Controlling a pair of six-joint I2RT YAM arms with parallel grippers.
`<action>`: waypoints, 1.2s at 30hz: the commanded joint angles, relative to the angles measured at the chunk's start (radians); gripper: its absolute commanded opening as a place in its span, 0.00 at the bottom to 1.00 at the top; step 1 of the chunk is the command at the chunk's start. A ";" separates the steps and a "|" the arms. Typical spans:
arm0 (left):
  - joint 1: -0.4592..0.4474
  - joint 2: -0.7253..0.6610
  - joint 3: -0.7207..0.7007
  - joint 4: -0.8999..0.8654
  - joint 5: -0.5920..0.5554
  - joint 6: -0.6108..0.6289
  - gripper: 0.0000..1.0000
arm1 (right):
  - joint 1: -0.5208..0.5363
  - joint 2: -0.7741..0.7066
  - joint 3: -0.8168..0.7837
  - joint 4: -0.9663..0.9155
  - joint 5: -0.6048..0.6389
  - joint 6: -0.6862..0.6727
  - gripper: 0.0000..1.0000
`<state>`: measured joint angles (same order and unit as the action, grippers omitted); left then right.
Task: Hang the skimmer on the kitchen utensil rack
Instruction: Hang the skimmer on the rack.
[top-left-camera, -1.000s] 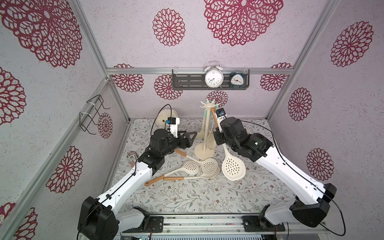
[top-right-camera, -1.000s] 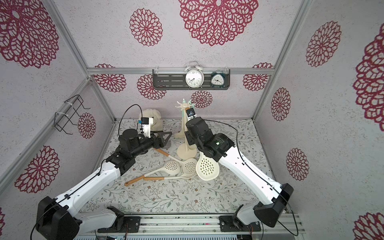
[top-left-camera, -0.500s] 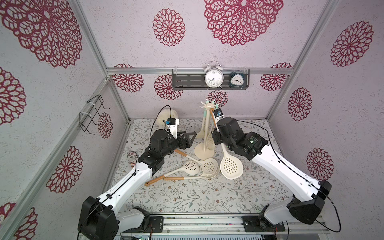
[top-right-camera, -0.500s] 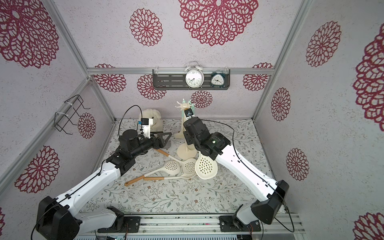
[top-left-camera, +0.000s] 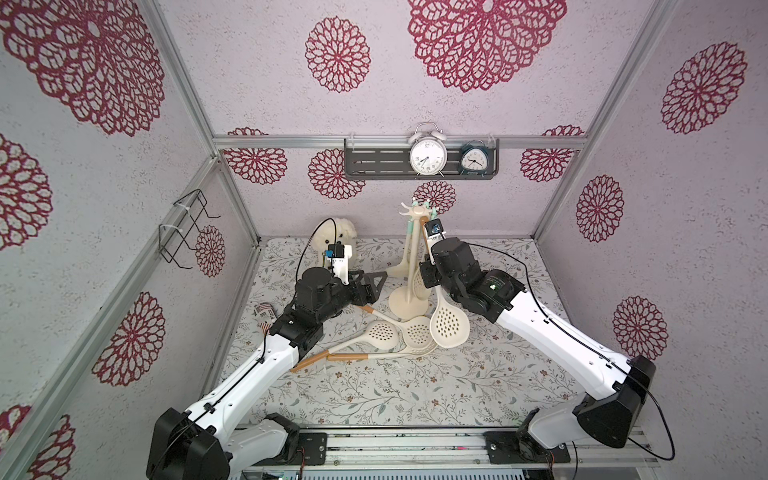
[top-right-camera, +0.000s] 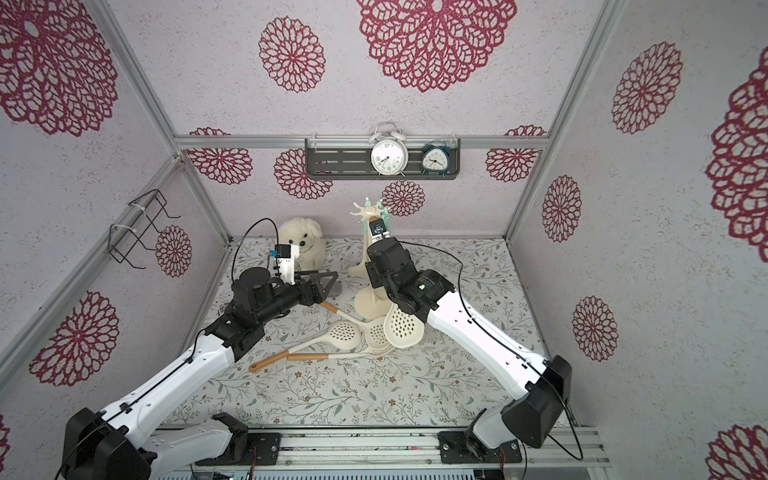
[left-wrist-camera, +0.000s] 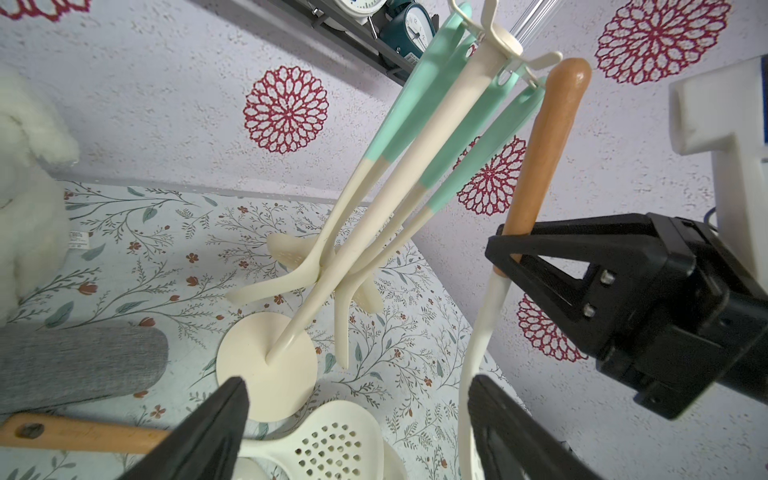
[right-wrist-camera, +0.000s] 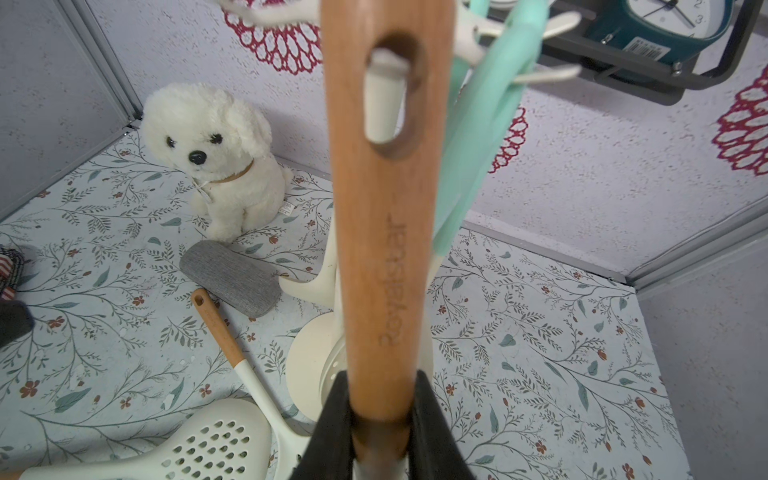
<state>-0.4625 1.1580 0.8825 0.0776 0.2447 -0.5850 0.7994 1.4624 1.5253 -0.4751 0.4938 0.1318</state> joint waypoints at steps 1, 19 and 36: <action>0.009 -0.013 -0.006 -0.011 -0.011 -0.005 0.87 | -0.018 -0.046 -0.019 0.023 -0.062 -0.002 0.03; 0.008 0.084 0.070 0.036 0.071 -0.055 0.91 | -0.130 -0.102 -0.122 0.139 -0.289 0.079 0.14; 0.002 0.102 0.083 0.071 0.100 -0.041 0.94 | -0.134 -0.071 -0.100 0.164 -0.328 0.101 0.45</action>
<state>-0.4618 1.2633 0.9695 0.1196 0.3355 -0.6365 0.6720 1.3991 1.3994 -0.3374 0.1753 0.2249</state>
